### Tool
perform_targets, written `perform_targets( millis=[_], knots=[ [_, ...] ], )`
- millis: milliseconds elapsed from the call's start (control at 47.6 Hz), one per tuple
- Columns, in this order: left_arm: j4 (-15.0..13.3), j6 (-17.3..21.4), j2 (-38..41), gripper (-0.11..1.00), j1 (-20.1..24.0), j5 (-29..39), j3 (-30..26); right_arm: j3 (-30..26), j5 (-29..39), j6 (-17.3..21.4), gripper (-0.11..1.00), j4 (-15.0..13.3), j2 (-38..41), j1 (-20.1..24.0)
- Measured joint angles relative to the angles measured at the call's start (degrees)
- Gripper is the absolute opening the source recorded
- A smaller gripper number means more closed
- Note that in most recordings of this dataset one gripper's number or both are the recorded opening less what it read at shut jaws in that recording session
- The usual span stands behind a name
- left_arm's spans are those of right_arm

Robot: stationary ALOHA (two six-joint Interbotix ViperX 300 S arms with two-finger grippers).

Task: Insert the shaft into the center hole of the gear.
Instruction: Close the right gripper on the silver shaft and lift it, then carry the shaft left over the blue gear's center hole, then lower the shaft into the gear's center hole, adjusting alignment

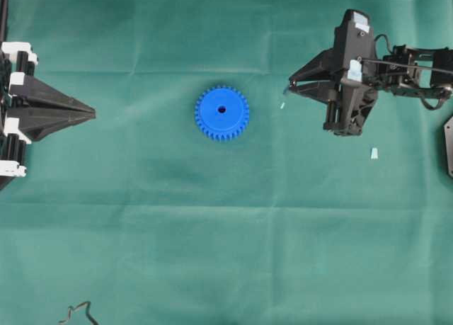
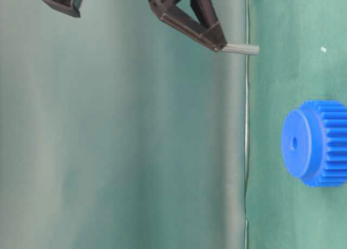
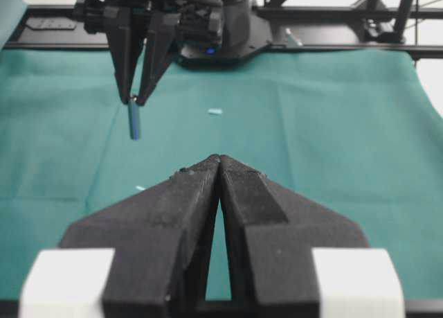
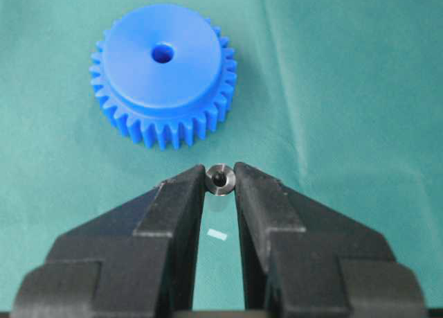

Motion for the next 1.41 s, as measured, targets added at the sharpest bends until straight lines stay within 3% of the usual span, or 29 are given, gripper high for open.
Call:
perform_targets(
  millis=[252, 756, 1407],
  knots=[
    [0.0, 0.0, 0.0, 0.02, 0.0, 0.0, 0.0, -1.93, 0.35, 0.0, 0.17, 0.0, 1.23, 0.44],
    [0.0, 0.0, 0.0, 0.02, 0.0, 0.0, 0.0, -17.58, 0.44, 0.09, 0.17, 0.0, 17.23, 3.96],
    [-0.09, 0.0, 0.0, 0.02, 0.0, 0.0, -0.09, -18.72, -1.49, 1.23, 0.17, 0.26, 22.94, 3.96]
  ],
)
